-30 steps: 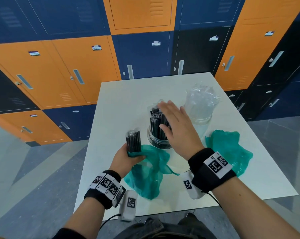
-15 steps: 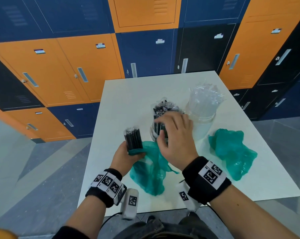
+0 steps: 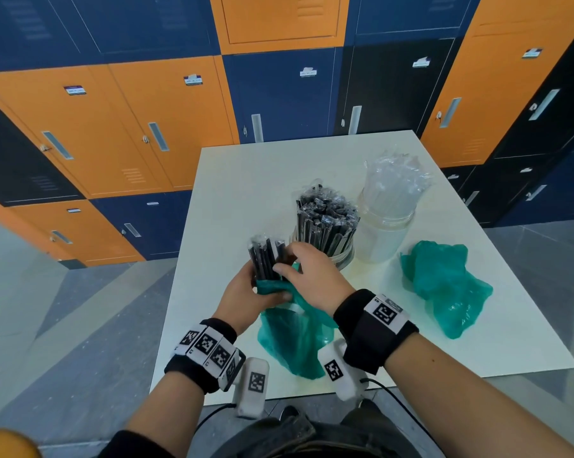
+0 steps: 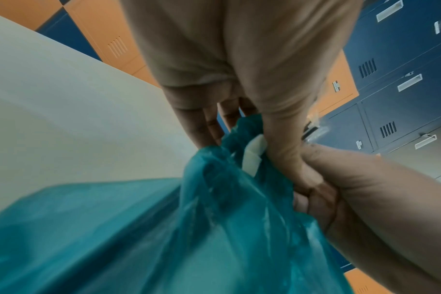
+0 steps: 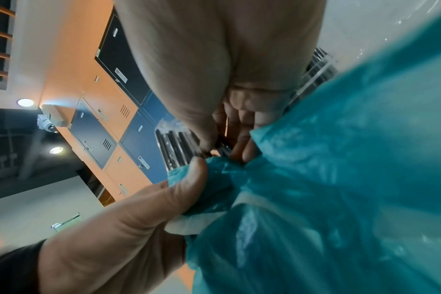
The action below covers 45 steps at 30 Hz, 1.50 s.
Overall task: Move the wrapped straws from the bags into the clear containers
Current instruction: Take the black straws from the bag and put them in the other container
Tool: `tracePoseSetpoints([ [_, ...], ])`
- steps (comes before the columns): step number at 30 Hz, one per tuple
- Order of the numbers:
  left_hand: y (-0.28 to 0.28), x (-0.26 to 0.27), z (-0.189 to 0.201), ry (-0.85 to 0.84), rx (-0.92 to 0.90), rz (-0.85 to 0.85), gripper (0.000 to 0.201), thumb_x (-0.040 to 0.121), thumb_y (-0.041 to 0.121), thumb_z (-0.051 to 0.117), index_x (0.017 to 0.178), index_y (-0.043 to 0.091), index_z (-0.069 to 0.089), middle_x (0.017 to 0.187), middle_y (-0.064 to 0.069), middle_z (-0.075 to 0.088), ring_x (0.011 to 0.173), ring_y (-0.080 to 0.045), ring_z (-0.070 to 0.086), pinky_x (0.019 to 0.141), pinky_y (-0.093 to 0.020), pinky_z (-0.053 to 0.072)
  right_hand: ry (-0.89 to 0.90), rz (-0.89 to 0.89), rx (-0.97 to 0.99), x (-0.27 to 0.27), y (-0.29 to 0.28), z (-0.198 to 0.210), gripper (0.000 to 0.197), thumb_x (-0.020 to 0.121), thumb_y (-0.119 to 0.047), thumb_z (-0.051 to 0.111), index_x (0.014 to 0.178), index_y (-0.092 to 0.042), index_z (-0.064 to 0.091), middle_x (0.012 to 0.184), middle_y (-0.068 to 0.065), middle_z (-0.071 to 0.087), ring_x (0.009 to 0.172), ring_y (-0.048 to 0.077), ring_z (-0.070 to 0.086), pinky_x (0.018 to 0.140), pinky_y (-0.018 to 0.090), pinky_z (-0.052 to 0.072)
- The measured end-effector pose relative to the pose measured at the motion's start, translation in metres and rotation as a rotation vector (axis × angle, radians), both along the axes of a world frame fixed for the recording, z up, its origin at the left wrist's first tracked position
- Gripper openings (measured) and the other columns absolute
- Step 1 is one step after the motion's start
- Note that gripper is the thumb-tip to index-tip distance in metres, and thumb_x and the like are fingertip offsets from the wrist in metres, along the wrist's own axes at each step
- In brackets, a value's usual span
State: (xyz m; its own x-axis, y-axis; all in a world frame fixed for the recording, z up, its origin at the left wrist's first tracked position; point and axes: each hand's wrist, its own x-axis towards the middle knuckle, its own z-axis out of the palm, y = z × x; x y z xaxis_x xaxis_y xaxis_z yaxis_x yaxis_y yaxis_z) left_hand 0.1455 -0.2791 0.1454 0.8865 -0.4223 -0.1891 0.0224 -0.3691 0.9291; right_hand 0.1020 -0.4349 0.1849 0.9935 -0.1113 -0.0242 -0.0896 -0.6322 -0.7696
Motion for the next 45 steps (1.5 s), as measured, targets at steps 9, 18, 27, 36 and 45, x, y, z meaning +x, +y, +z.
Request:
tracePoseSetpoints([
  [9, -0.002, 0.001, 0.004, -0.044, -0.008, 0.043, 0.029, 0.085, 0.035, 0.073, 0.110, 0.034, 0.060, 0.103, 0.009, 0.072, 0.098, -0.014, 0.068, 0.089, -0.036, 0.054, 0.006, -0.058, 0.045, -0.006, -0.007, 0.005, 0.023, 0.100, -0.035, 0.046, 0.097, -0.012, 0.044, 0.078, 0.006, 0.063, 0.071, 0.026, 0.061, 0.068, 0.043, 0.051],
  [18, -0.008, 0.000, 0.012, -0.064, 0.003, 0.096, 0.027, 0.091, 0.036, 0.064, 0.114, 0.023, 0.056, 0.099, 0.013, 0.067, 0.089, 0.001, 0.063, 0.073, -0.015, 0.050, -0.183, -0.165, 0.059, -0.006, -0.035, 0.057, 0.015, 0.100, -0.033, 0.045, 0.103, -0.020, 0.052, 0.088, -0.010, 0.070, 0.086, 0.009, 0.066, 0.084, 0.041, 0.053],
  [27, -0.010, 0.001, 0.008, -0.081, 0.018, 0.110, 0.026, 0.090, 0.029, 0.068, 0.112, 0.023, 0.056, 0.101, 0.010, 0.067, 0.093, -0.008, 0.064, 0.078, -0.022, 0.050, -0.502, -0.339, 0.093, -0.014, -0.067, 0.118, 0.010, 0.103, -0.026, 0.040, 0.108, -0.021, 0.046, 0.089, -0.010, 0.066, 0.089, 0.010, 0.064, 0.079, 0.040, 0.056],
  [36, -0.009, 0.000, 0.009, -0.088, 0.039, 0.121, 0.027, 0.089, 0.030, 0.068, 0.112, 0.025, 0.054, 0.098, 0.014, 0.064, 0.089, -0.001, 0.061, 0.073, -0.015, 0.045, -0.152, -0.275, -0.326, -0.015, -0.070, 0.037, 0.030, 0.093, -0.040, 0.058, 0.103, -0.013, 0.066, 0.117, 0.002, 0.050, 0.106, 0.019, 0.040, 0.096, 0.037, 0.039],
  [45, -0.008, 0.000, 0.008, -0.091, 0.047, 0.135, 0.027, 0.088, 0.029, 0.070, 0.109, 0.024, 0.054, 0.096, 0.014, 0.065, 0.088, -0.003, 0.062, 0.070, -0.015, 0.045, -0.419, -0.192, -0.343, -0.019, -0.057, 0.023, 0.061, 0.096, -0.019, 0.055, 0.150, -0.020, 0.027, 0.155, -0.001, 0.031, 0.143, 0.014, 0.025, 0.120, 0.032, 0.017],
])
